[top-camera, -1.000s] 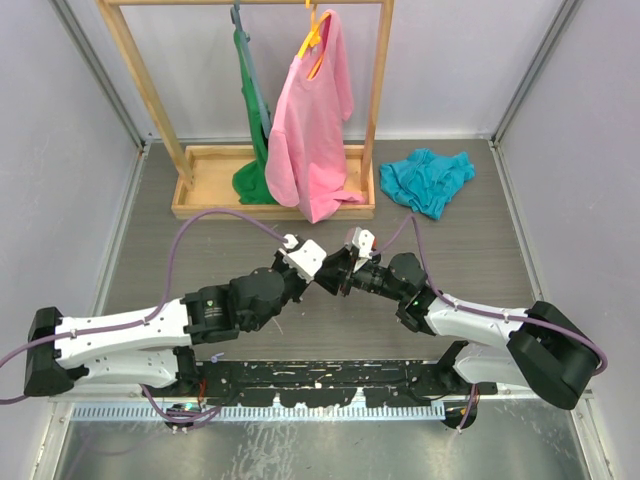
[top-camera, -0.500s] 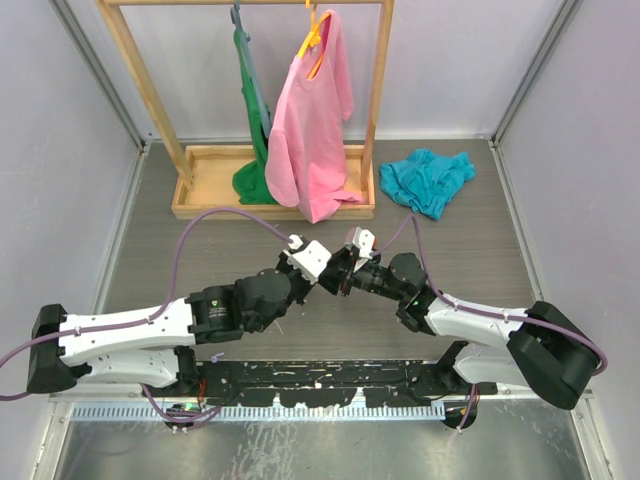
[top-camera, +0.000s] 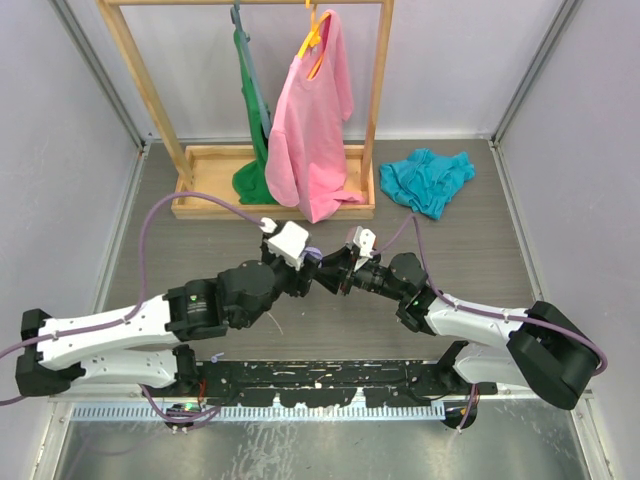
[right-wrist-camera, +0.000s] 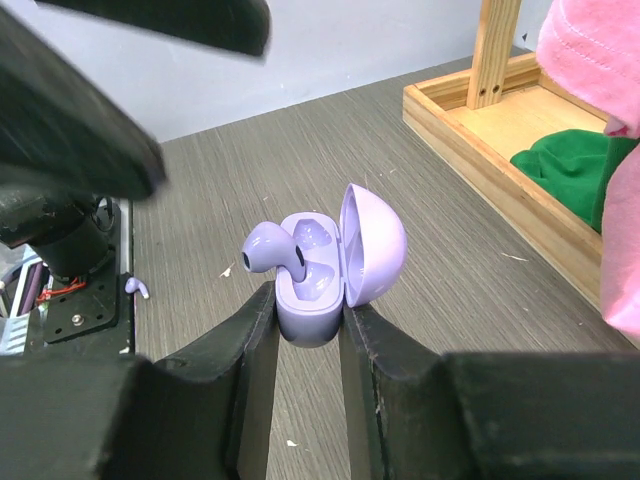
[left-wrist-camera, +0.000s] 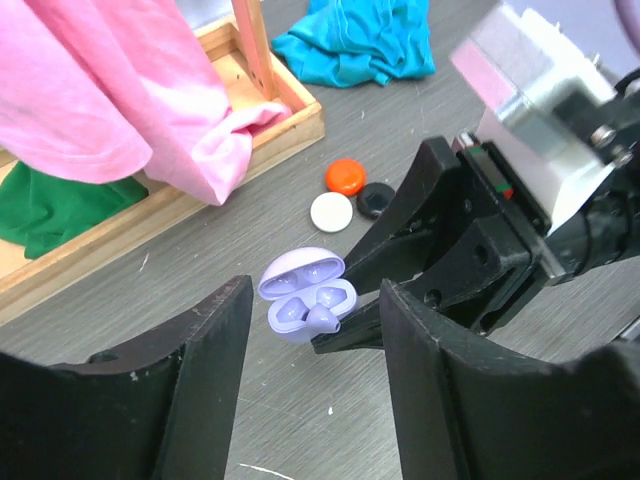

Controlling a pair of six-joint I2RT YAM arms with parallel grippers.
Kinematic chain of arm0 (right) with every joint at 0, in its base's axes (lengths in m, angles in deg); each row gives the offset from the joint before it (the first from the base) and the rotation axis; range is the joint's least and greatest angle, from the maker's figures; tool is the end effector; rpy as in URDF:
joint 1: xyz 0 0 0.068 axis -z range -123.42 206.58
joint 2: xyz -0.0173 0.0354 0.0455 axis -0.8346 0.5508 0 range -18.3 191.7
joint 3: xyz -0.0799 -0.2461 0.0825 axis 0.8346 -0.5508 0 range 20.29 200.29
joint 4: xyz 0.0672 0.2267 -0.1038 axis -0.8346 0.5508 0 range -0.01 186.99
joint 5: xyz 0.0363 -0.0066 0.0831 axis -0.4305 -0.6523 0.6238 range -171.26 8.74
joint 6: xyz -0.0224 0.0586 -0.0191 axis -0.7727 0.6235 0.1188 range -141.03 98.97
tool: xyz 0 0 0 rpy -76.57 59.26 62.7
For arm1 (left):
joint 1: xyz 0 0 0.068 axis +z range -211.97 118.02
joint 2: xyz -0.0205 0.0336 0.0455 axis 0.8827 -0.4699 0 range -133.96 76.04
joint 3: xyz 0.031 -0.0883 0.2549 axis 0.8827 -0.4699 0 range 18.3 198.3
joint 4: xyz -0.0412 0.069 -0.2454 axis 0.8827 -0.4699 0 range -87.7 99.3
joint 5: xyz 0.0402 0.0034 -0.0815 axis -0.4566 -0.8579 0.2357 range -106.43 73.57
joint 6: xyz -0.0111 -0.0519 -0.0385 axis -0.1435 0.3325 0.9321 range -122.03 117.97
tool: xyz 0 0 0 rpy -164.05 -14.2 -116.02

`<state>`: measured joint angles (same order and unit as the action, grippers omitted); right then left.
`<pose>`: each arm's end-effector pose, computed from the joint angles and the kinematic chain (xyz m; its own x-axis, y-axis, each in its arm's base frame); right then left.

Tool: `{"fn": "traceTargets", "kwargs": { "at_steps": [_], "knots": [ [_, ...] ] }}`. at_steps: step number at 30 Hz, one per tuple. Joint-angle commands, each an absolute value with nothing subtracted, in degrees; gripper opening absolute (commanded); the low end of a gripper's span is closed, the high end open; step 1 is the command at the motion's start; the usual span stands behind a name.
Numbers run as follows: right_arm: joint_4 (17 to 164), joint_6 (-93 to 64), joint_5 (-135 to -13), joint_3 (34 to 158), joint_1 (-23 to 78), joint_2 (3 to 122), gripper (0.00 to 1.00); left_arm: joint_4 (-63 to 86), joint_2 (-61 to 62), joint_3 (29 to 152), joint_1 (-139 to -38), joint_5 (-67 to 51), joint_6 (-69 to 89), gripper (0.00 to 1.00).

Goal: Insert the wireless bluetooth earbuds into the charging case
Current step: Place the earbud in the charging case.

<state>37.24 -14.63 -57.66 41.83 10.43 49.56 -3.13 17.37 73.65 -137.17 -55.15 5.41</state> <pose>0.1596 0.1958 0.2372 -0.0272 0.1191 -0.9925 -0.9393 0.3368 0.0662 0.0919 -0.2219 0.3527 -0.1466 0.1590 -0.9763 0.5865 0.8088 0.0437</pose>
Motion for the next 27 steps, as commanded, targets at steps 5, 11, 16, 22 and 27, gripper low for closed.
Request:
{"fn": "traceTargets", "kwargs": {
  "at_steps": [5, 11, 16, 22, 27],
  "knots": [
    [32.6, -14.1, -59.0, 42.5, 10.3, 48.5, 0.01, -10.4, 18.5, 80.2, -137.5, -59.0, 14.1, 0.60],
    [32.8, -14.2, -59.0, 42.5, 10.3, 48.5, 0.01, -14.2, 16.1, 80.9, -137.4, -58.2, 17.1, 0.62],
    [32.8, -14.1, -59.0, 42.5, 10.3, 48.3, 0.01, -17.4, 14.4, 81.1, -136.6, -57.3, 18.5, 0.64],
    [32.8, -14.2, -58.9, 42.3, 10.3, 48.1, 0.01, -20.3, 13.7, 80.8, -134.0, -57.1, 19.9, 0.62],
    [32.8, -14.2, -59.0, 42.3, 10.3, 48.1, 0.01, -22.1, 14.0, 80.2, -130.7, -56.9, 21.7, 0.60]
  ]
}}
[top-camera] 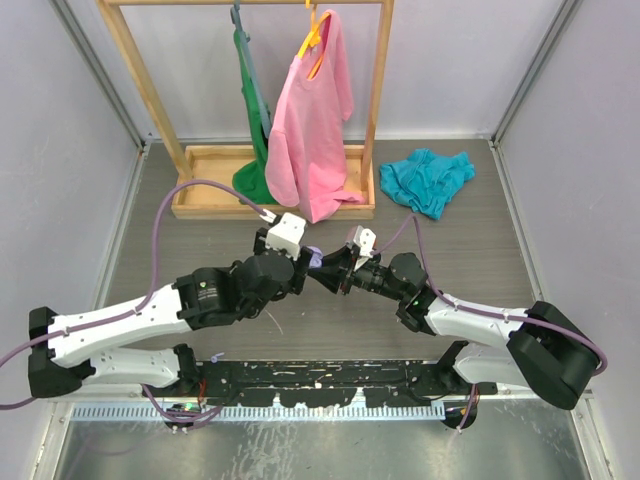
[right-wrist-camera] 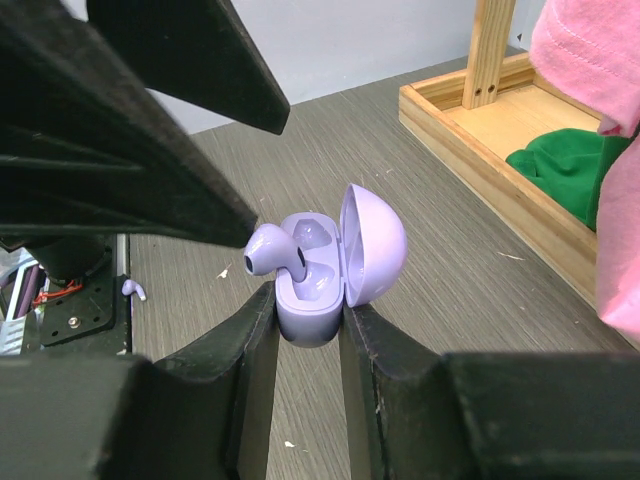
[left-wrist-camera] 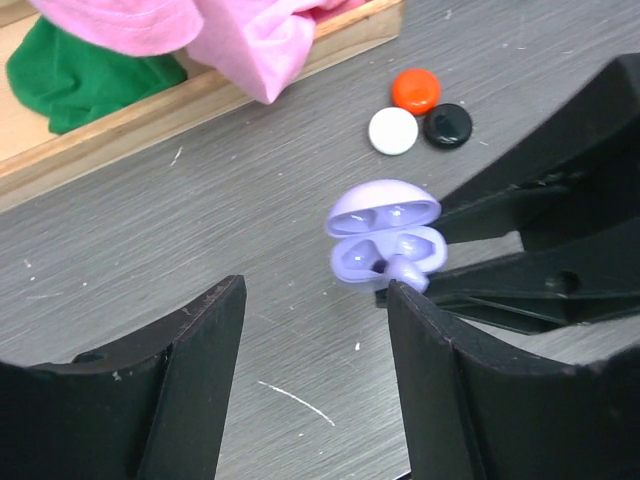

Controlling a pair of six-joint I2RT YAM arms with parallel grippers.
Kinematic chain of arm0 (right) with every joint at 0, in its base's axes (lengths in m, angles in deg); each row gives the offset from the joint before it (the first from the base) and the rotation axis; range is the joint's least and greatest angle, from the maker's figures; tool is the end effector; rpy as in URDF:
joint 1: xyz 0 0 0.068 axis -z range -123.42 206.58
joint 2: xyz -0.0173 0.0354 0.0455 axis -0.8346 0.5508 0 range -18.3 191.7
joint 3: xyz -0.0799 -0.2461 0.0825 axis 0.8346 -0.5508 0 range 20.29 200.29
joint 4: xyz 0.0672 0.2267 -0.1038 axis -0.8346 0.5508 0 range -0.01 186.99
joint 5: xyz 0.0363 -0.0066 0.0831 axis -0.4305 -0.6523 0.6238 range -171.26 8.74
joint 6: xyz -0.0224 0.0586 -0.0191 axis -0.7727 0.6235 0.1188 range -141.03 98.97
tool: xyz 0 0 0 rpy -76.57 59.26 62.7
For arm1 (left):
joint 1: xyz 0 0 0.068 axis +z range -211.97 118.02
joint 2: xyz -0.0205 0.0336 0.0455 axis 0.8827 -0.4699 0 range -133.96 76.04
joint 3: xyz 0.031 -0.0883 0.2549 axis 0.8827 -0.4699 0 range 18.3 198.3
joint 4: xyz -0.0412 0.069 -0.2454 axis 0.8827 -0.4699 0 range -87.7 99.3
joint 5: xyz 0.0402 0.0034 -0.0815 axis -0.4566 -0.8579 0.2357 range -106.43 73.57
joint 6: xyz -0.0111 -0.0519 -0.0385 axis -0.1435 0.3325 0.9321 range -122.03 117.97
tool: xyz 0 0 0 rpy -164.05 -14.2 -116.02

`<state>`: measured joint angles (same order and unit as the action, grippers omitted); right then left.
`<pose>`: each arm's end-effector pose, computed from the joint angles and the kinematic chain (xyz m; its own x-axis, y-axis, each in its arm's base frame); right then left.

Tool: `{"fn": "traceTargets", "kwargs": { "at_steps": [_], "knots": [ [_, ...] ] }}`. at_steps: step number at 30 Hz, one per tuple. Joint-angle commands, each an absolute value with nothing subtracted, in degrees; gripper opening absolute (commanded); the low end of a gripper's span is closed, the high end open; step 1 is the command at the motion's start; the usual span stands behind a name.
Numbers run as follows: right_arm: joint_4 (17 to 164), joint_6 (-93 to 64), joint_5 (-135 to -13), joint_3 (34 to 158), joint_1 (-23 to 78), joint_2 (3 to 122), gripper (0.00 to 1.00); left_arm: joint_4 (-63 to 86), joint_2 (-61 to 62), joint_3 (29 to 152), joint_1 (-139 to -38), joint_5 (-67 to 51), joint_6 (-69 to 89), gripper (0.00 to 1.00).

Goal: Insert the wireless bluetooth earbuds into the charging case
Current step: Place the earbud in the charging case.

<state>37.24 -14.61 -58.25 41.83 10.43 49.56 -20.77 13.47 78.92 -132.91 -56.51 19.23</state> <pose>0.1601 0.1956 0.2372 -0.0272 0.1203 -0.9924 -0.9357 0.3463 0.0676 0.1092 -0.2148 0.3382 -0.3590 0.1893 -0.9139 0.4451 0.8954 0.0106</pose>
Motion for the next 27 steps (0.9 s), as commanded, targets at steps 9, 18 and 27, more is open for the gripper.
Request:
{"fn": "traceTargets", "kwargs": {
  "at_steps": [9, 18, 27],
  "knots": [
    [32.9, -14.2, -59.1, 42.3, 10.3, 48.1, 0.01, -22.0, 15.1, 80.3, -127.5, -51.8, 23.7, 0.59],
    [32.9, -14.1, -59.1, 42.3, 10.3, 48.5, 0.01, -18.1, 16.5, 80.3, -127.5, -44.2, 26.3, 0.60],
    [32.9, -14.1, -59.1, 42.3, 10.3, 48.4, 0.01, -21.0, 11.7, 84.8, -127.5, -42.7, 29.9, 0.46]
  ]
}}
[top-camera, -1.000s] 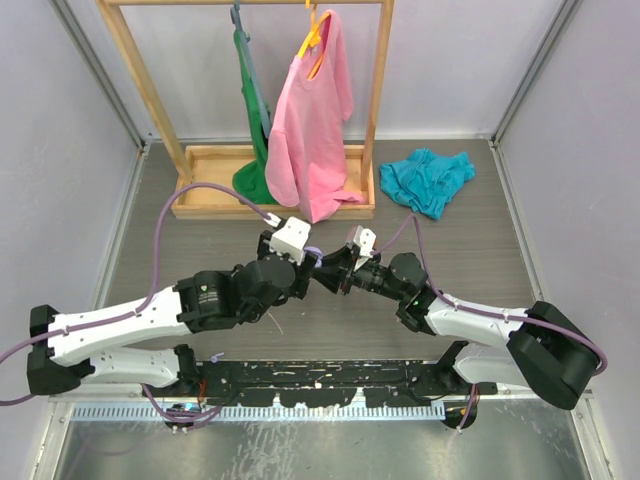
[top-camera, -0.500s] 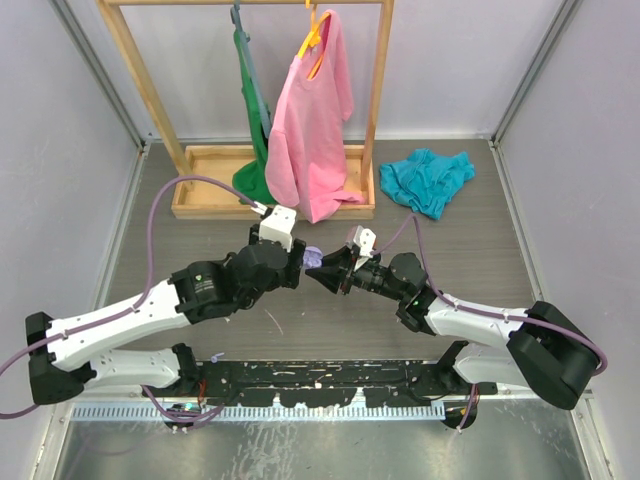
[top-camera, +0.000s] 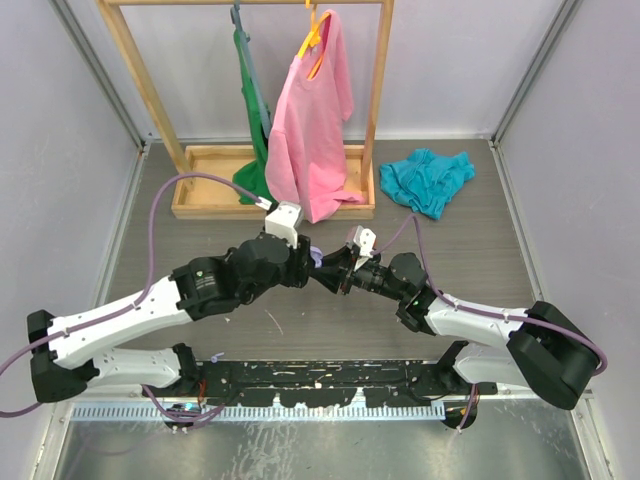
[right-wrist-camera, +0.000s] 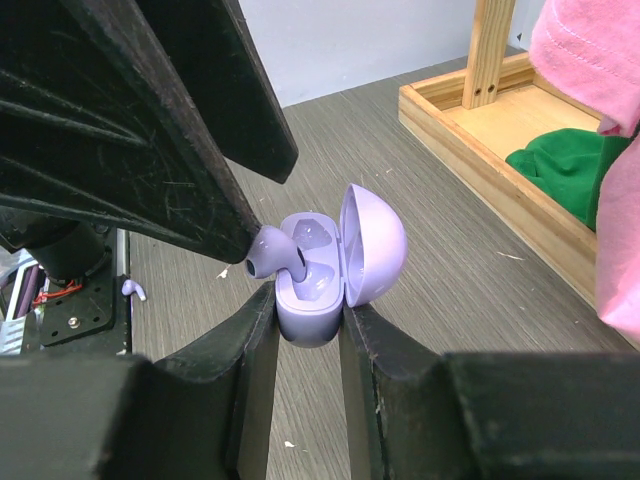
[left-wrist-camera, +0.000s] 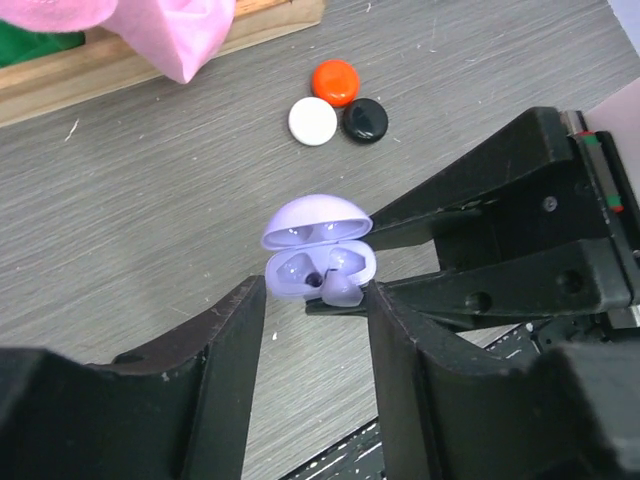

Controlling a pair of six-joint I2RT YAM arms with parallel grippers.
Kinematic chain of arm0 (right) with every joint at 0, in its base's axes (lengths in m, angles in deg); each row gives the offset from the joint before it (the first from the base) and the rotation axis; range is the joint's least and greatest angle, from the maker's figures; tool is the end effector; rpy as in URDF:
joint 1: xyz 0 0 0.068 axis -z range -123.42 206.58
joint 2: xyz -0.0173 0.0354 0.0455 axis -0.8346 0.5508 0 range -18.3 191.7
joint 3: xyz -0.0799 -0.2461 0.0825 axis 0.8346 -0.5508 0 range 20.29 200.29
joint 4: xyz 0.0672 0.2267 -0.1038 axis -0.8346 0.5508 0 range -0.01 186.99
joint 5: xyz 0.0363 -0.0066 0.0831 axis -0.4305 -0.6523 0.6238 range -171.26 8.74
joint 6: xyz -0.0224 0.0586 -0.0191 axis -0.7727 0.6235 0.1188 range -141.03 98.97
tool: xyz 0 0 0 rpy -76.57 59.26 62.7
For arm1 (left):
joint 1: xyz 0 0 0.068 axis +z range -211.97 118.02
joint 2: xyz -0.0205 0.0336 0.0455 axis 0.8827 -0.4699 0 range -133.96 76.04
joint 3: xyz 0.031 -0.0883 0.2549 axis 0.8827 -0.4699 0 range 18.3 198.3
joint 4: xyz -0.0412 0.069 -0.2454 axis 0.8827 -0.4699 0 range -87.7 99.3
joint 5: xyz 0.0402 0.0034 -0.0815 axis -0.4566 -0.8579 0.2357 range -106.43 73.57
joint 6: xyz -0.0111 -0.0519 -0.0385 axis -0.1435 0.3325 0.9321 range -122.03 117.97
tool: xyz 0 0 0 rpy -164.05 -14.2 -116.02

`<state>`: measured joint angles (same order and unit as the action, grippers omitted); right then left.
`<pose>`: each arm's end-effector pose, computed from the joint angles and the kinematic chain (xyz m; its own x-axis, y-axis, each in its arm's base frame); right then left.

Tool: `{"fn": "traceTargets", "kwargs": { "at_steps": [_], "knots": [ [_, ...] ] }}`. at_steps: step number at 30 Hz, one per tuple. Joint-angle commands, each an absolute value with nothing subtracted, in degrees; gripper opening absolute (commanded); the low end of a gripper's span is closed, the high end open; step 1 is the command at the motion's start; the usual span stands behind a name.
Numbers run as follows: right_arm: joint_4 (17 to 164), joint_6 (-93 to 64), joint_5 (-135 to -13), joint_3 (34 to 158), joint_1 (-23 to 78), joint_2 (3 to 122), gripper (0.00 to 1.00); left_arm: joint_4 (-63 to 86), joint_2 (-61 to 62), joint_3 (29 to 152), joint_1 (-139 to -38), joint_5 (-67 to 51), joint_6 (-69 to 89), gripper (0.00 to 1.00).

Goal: Insert the wireless bluetooth earbuds into the charging case
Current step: Place the earbud in the charging case.

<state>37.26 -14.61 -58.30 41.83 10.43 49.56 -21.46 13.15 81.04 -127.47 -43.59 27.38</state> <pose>0.1601 0.1956 0.2371 -0.0274 0.1201 -0.9924 -0.9354 0.3471 0.0678 0.1229 -0.2131 0.3450 -0.5034 0.0510 -0.8625 0.4592 0.8614 -0.2171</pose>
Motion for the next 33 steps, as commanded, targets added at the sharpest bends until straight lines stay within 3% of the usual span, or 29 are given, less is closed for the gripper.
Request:
{"fn": "traceTargets", "kwargs": {
  "at_steps": [1, 18, 27, 33],
  "knots": [
    [32.9, -14.1, -59.1, 42.3, 10.3, 48.4, 0.01, -21.4, 11.2, 85.2, -127.5, -42.4, 30.2, 0.44],
    [32.9, -14.6, -59.5, 41.9, 10.3, 48.2, 0.01, -32.0, 3.7, 92.6, -127.5, -42.7, 34.5, 0.34],
    [32.8, -14.8, -59.6, 41.6, 10.3, 48.1, 0.01, -33.6, 3.9, 93.5, -127.5, -43.6, 33.3, 0.17],
    [32.6, -15.2, -59.6, 41.4, 10.3, 48.8, 0.01, -31.5, 6.6, 92.4, -127.5, -43.8, 29.0, 0.11]
  ]
}}
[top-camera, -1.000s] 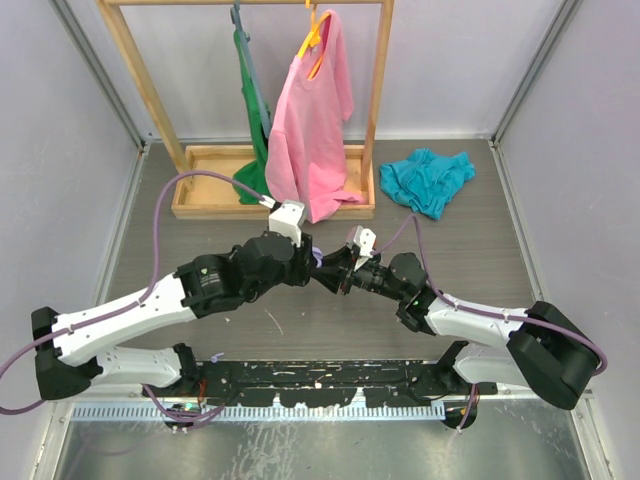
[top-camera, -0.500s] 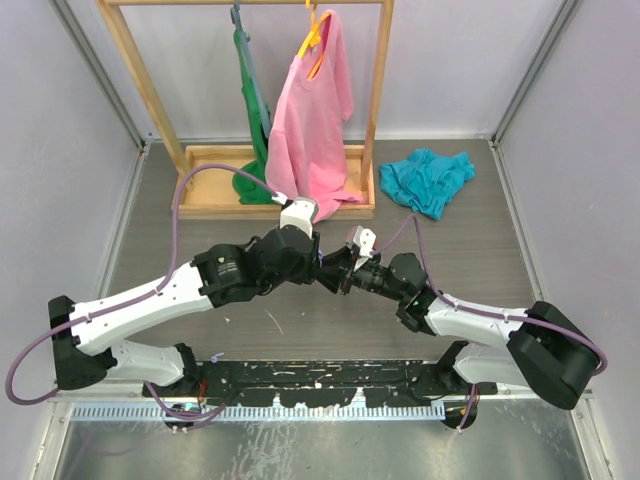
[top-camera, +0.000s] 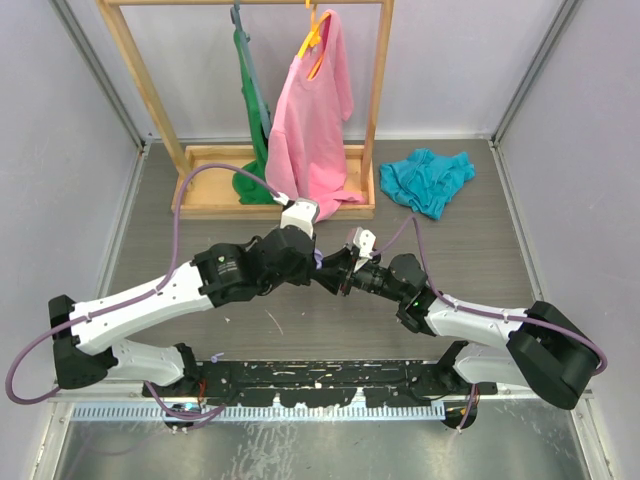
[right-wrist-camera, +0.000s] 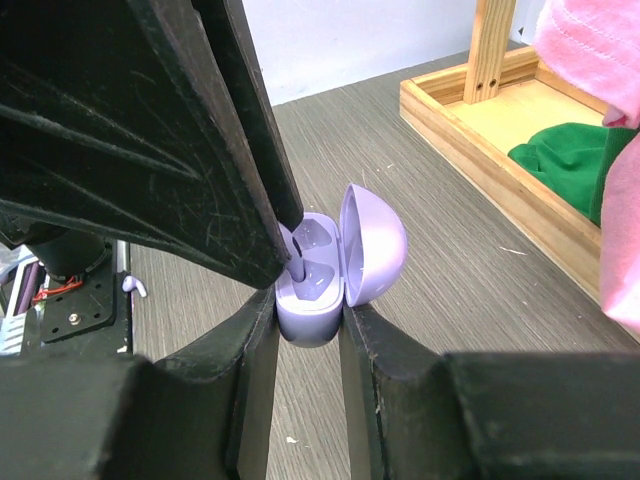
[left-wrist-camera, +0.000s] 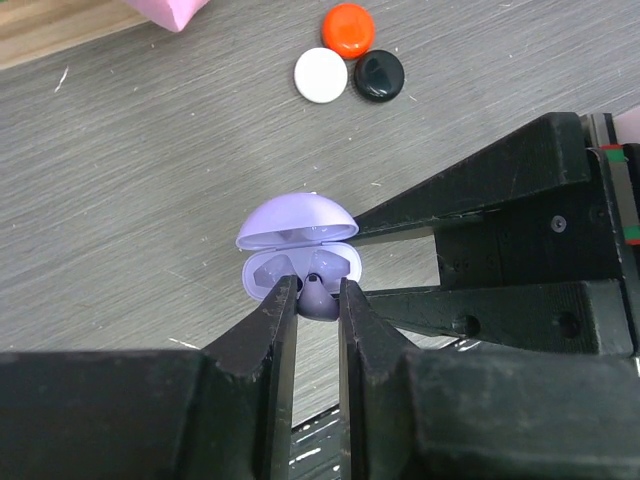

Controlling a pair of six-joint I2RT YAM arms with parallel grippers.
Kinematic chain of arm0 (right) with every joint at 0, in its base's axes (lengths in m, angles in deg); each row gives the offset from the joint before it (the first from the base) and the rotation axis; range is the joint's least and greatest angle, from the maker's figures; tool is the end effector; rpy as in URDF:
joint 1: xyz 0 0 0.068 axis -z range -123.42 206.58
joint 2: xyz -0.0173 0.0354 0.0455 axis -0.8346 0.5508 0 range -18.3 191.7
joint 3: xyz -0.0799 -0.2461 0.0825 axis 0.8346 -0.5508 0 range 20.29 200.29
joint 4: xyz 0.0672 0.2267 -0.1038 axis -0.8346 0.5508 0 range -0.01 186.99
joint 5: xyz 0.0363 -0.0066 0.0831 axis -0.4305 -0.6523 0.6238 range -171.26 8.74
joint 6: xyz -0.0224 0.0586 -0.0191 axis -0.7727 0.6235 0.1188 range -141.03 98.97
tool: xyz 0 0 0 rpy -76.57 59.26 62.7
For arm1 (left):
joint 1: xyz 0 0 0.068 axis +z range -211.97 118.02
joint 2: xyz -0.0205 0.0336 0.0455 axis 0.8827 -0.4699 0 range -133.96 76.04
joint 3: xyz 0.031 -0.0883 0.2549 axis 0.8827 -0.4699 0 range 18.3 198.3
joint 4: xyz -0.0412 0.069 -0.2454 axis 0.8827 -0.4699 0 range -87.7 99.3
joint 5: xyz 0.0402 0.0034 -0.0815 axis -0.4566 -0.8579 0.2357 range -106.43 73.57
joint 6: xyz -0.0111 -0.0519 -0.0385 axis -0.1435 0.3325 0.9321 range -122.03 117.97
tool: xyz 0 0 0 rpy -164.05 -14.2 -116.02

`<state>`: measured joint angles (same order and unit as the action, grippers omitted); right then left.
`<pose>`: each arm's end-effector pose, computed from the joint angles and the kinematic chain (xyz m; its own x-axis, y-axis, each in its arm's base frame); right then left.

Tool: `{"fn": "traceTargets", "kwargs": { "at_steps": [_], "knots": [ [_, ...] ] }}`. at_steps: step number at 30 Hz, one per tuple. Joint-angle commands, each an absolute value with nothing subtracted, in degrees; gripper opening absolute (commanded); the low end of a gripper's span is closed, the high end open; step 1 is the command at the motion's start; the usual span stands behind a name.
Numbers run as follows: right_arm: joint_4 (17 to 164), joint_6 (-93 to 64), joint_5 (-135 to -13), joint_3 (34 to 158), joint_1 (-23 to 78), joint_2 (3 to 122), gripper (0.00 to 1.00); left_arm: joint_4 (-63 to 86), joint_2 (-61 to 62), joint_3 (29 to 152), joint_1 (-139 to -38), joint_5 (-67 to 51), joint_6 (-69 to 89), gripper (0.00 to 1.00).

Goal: Insert the wireless bluetooth earbuds into the charging case
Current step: Place the earbud in the charging case.

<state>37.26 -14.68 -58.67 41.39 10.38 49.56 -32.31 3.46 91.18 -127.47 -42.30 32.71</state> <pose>0.1596 0.1949 0.2346 -0.0314 0.1148 -0.9929 -0.9331 0.3527 0.0703 0.1336 -0.2392 0.3459 -0.6141 0.1110 -0.7814 0.4051 0.8940 -0.1914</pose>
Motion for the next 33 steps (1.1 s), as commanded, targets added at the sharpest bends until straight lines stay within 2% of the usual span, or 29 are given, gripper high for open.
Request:
{"fn": "traceTargets", "kwargs": {
  "at_steps": [1, 14, 25, 33],
  "knots": [
    [32.4, -15.2, -59.5, 41.3, 10.3, 48.9, 0.01, -31.3, 7.0, 92.3, -127.5, -44.0, 28.2, 0.11],
    [30.6, -15.3, -59.1, 40.7, 10.3, 49.7, 0.01, -30.1, 10.1, 91.2, -125.8, -42.0, 21.7, 0.09],
    [30.3, -15.5, -58.6, 40.5, 10.3, 49.3, 0.01, -27.2, 9.7, 89.4, -122.5, -31.4, 21.8, 0.08],
    [30.1, -15.4, -58.2, 40.3, 10.3, 49.0, 0.01, -26.2, 10.0, 88.0, -120.3, -28.1, 22.4, 0.08]
  ]
}}
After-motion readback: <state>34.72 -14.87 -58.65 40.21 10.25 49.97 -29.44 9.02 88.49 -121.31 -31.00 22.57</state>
